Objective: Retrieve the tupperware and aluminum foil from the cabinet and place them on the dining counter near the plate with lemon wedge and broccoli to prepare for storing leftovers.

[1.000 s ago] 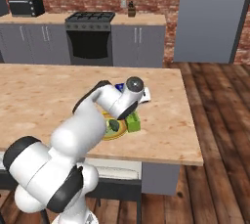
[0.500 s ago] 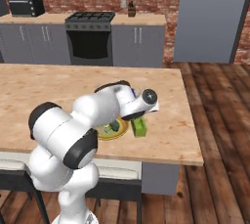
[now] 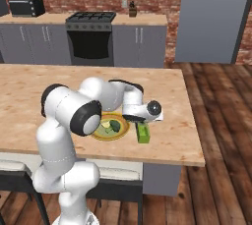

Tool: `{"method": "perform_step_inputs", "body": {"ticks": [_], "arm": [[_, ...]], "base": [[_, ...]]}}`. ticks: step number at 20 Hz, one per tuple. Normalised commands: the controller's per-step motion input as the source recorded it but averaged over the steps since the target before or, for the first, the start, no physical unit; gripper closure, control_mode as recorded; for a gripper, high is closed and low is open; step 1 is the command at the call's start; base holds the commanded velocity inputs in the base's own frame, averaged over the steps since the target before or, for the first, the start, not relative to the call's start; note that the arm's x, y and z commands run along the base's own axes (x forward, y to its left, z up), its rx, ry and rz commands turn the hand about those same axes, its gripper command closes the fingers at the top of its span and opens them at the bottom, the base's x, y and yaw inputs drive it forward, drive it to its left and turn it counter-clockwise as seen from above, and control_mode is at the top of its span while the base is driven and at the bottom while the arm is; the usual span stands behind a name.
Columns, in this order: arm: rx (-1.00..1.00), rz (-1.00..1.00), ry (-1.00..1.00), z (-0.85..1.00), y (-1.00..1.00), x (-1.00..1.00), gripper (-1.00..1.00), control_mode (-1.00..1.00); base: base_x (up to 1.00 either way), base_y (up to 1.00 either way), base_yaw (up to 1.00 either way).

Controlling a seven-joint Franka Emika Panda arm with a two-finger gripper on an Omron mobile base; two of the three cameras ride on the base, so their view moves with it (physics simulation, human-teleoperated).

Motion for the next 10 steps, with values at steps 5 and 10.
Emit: {"method": "perform_step_inputs", "body": {"ticks": [5,10], "arm": [[0.0,-0.01,0.0,-0.34,0.02,0.46,-1.0,-1.0],[0.01,-0.08,0.0,-0.11,-0.06,0.34,-1.0,-1.0]], "base": [[0.0,0.0,0.0],[0.0,0.0,0.0]]}}
